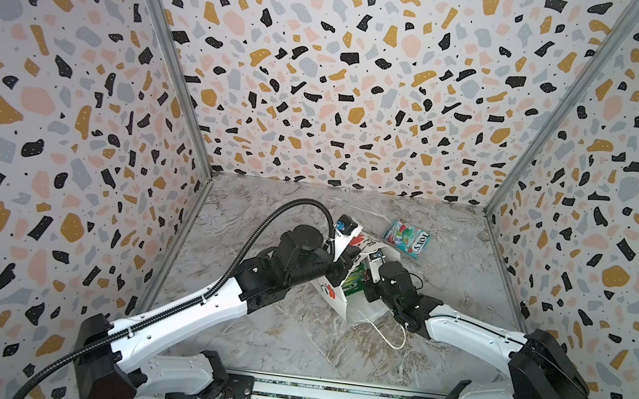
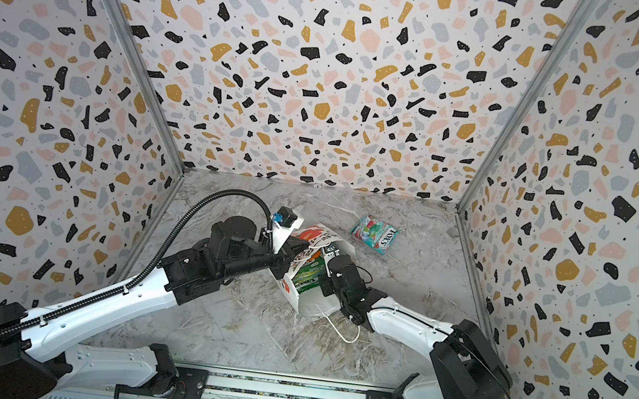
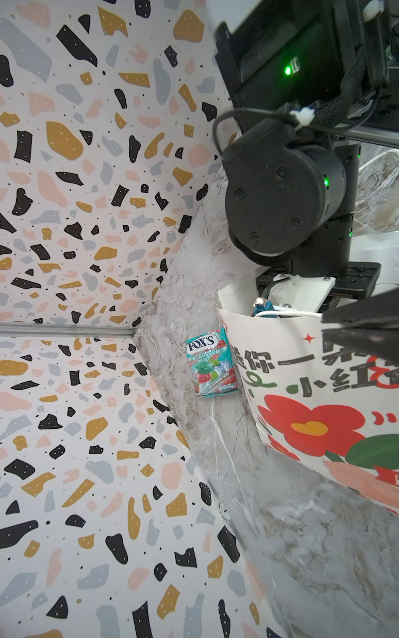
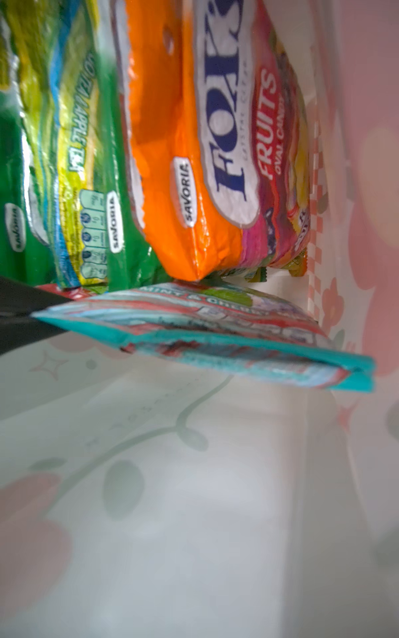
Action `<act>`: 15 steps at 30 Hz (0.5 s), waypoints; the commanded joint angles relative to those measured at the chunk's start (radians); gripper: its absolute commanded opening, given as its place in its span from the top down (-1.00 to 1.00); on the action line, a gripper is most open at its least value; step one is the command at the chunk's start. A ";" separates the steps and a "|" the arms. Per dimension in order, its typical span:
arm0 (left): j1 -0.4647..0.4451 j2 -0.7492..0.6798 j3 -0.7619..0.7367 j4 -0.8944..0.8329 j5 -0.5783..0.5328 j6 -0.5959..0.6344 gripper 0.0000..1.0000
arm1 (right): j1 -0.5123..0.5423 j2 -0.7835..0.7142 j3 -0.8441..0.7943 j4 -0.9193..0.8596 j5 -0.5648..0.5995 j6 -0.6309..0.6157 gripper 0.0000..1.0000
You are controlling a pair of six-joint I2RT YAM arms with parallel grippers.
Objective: Take the snacks out of the paper bag
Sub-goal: 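Grasp the teal Fox's Mint Blossom packet inside the bag with the right gripper, then pull the teal packet up out of the bag with the right gripper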
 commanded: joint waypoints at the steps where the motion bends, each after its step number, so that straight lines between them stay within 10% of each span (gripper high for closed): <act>1: -0.001 -0.012 -0.009 0.029 -0.017 0.006 1.00 | 0.010 -0.066 -0.001 -0.029 -0.015 -0.009 1.00; 15: 0.000 -0.005 -0.007 0.024 -0.049 0.000 1.00 | 0.045 -0.260 -0.013 -0.190 -0.101 -0.016 1.00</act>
